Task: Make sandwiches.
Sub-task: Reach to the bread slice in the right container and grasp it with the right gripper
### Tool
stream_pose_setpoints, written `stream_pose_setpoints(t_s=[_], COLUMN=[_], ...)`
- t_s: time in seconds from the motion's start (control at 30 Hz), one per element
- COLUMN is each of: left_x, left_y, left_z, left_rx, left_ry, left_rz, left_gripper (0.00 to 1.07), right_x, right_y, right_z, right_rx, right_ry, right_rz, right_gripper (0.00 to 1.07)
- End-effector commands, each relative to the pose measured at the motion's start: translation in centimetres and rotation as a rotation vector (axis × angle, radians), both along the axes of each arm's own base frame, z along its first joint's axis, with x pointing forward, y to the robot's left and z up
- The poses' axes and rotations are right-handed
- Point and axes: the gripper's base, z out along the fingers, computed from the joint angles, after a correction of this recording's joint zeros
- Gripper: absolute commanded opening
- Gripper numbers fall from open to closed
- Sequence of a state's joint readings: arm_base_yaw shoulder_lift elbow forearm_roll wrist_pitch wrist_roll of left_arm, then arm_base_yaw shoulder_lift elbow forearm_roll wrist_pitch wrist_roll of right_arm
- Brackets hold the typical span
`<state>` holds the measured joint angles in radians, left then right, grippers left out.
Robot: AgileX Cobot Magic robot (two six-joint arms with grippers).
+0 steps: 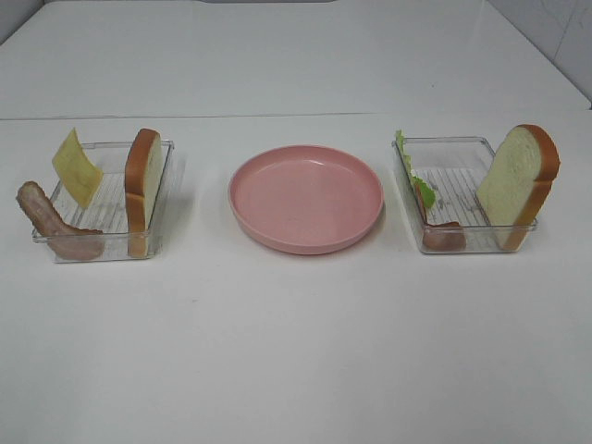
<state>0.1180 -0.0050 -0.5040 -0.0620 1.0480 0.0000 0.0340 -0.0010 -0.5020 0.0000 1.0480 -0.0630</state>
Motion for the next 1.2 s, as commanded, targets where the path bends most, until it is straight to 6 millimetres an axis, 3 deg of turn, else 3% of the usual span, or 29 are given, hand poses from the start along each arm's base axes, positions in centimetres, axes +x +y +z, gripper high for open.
stream_pose_setpoints(t_s=[0.03, 0.07, 0.13, 0.17, 0.23, 0.27, 0.3, 0.33, 0.37, 0.4, 0.43, 0.47, 0.5, 0.53, 0.57, 0.6, 0.63, 0.67, 0.77, 0.8, 0.83, 0.87, 1.03, 1.2], left_x=[-0.1, -0.1, -0.1, -0.1, -0.1, -0.1, -0.1, -0.1, -0.1, -0.1, -0.1, -0.1, -0.1, -0.1, -0.1, -0.1, -0.1, -0.1, -0.1, -0.1, -0.1, -0.1, -0.1, -0.1], left_y=[-0.1, -0.1, -0.1, -0.1, -0.1, -0.1, -0.1, -0.1, -0.1, -0.1, -0.1, -0.1, -0.1, -0.1, -0.1, -0.1, -0.1, -0.1, -0.1, -0.1, -0.1, -0.1, -0.1, -0.1], left_z=[0.0, 0.0, 0.0, 0.0, 0.0, 0.0, 0.0, 0.0, 0.0, 0.0, 0.0, 0.0, 0.0, 0.0, 0.0, 0.0, 0.0, 0.0, 0.0, 0.0, 0.0, 0.0, 0.0, 0.0], left_rx=[-0.008, -0.008, -0.008, -0.008, -0.008, -0.008, -0.008, -0.008, -0.008, -0.008, -0.008, -0.008, -0.008, -0.008, -0.008, -0.008, -0.008, -0.008, -0.008, -0.008, -0.008, -0.008, -0.008, -0.008], left_ry=[-0.026, -0.026, -0.026, -0.026, -0.026, -0.026, -0.026, -0.026, -0.026, -0.026, -0.026, -0.026, -0.026, -0.026, -0.026, -0.026, -0.026, -0.026, -0.026, -0.026, -0.026, -0.026, -0.026, -0.026], left_rz=[0.002, 0.002, 0.002, 0.002, 0.002, 0.002, 0.002, 0.002, 0.002, 0.002, 0.002, 0.002, 0.002, 0.002, 0.002, 0.002, 0.002, 0.002, 0.002, 0.002, 0.002, 0.002, 0.002, 0.002], left_gripper=[1.02, 1.02, 1.02, 1.02, 1.02, 1.02, 1.02, 1.02, 1.02, 1.02, 1.02, 1.02, 1.02, 1.02, 1.02, 1.02, 1.02, 1.02, 1.02, 1.02, 1.02, 1.02, 1.02, 1.02], right_x=[0.9, 2.4, 3.3, 5.2, 6.2, 8.9, 8.9, 11.9, 11.9, 13.2, 16.4, 16.4, 17.7, 20.8, 20.8, 22.1, 24.8, 24.8, 29.3, 29.3, 30.9, 30.9, 35.0, 37.2], right_y=[0.0, 0.1, 0.2, 0.3, 0.4, 0.7, 0.7, 1.0, 1.0, 1.2, 1.4, 1.4, 1.4, 1.5, 1.5, 1.5, 1.6, 1.6, 1.6, 1.6, 1.6, 1.6, 1.3, 0.2], right_z=[0.3, 0.7, 1.1, 2.1, 2.6, 3.7, 3.7, 4.5, 4.5, 4.9, 6.1, 6.1, 6.3, 6.8, 6.8, 7.0, 6.7, 6.7, 6.3, 6.3, 5.9, 5.9, 4.1, 2.3], right_rx=[-0.004, -0.002, 0.005, 0.012, 0.016, 0.036, 0.036, 0.066, 0.066, 0.078, 0.093, 0.093, 0.095, 0.095, 0.095, 0.094, 0.087, 0.087, 0.074, 0.074, 0.061, 0.061, 0.033, 0.053], right_ry=[0.058, 0.146, 0.195, 0.281, 0.321, 0.423, 0.423, 0.523, 0.523, 0.552, 0.579, 0.579, 0.587, 0.603, 0.603, 0.610, 0.643, 0.643, 0.691, 0.691, 0.704, 0.704, 0.760, 0.800], right_rz=[-0.009, -0.005, -0.001, 0.003, 0.005, 0.012, 0.012, 0.016, 0.016, 0.015, 0.015, 0.015, 0.015, 0.013, 0.013, 0.011, 0.007, 0.007, 0.005, 0.005, 0.002, 0.002, -0.006, -0.030], right_gripper=[0.98, 0.98, 0.98, 0.98, 0.98, 0.98, 0.98, 0.98, 0.98, 0.98, 0.98, 0.98, 0.98, 0.98, 0.98, 0.98, 0.98, 0.98, 0.98, 0.98, 0.98, 0.98, 0.98, 0.98])
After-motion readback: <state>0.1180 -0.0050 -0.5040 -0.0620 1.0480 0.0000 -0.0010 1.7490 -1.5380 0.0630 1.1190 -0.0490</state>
